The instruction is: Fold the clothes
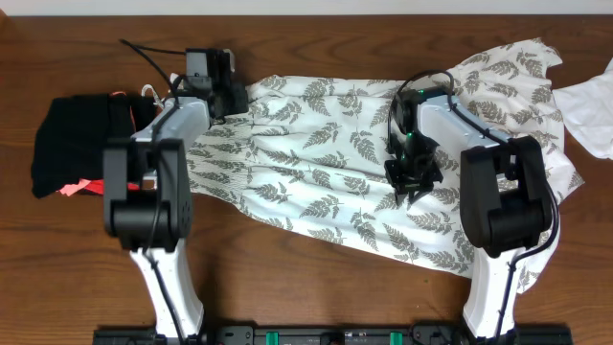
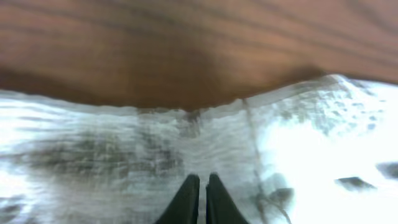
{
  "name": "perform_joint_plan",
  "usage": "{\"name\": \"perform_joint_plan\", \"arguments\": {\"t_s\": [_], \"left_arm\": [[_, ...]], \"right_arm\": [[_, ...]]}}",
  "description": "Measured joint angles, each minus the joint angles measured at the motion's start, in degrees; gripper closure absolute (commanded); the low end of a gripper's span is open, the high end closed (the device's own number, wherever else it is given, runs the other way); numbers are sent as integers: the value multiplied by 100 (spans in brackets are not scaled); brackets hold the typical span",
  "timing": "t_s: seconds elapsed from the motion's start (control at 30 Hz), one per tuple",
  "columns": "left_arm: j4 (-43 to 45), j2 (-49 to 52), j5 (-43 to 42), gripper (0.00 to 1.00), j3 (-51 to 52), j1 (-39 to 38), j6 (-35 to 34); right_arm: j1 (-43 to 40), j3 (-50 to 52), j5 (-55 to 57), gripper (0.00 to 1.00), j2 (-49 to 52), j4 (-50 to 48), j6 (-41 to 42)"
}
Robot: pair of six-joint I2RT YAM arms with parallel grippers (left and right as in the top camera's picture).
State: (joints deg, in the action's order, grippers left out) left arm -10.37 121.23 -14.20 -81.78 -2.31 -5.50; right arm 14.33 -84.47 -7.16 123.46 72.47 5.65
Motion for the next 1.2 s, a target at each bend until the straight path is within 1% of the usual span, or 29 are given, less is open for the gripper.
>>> {"name": "perform_joint_plan", "arguments": {"t_s": [0.1,0.17,0.2,0.3,0.4,0.47,0.57,0.63,0.73,0.93,1.07,1.2], "left_arm": [[-544,-614,116,92,7,0,63],[-848,-1095,192,92,7,0,94],[-1051,-1351,214,92,2,0,103],[-1670,-1910,269,92,-11,-24,107],[-2400,-2124,291,92,-28,-118,107],[-2710,-2085,302,92,-17,-247,107],[-2820,-1974,304,91,94,-439,109],[-2774,-1897,304,91,236,-566,107],[-2730,-1742,302,91,428,-702,107],[-2839,-1272,304,91,546,-846,107],[-2750,-951,302,91,546,-890,107],[-2671,-505,304,90,546,-892,107]], "right_arm": [[-42,2,149,69,-234,-210,31],[-142,2,258,62,-557,-315,142],[-243,2,323,61,-791,-352,181],[-691,-13,452,62,-1497,-291,282],[-1191,-57,564,62,-1908,15,321],[-1469,-52,612,62,-1969,195,339],[-1707,105,660,60,-1956,72,354],[-1832,352,702,57,-1956,-162,378],[-2026,905,745,57,-1947,-625,389],[-2479,1880,824,57,-1897,-1204,402],[-2667,2194,894,53,-1888,-1499,409],[-2798,2280,1104,52,-1888,-1624,417]]}}
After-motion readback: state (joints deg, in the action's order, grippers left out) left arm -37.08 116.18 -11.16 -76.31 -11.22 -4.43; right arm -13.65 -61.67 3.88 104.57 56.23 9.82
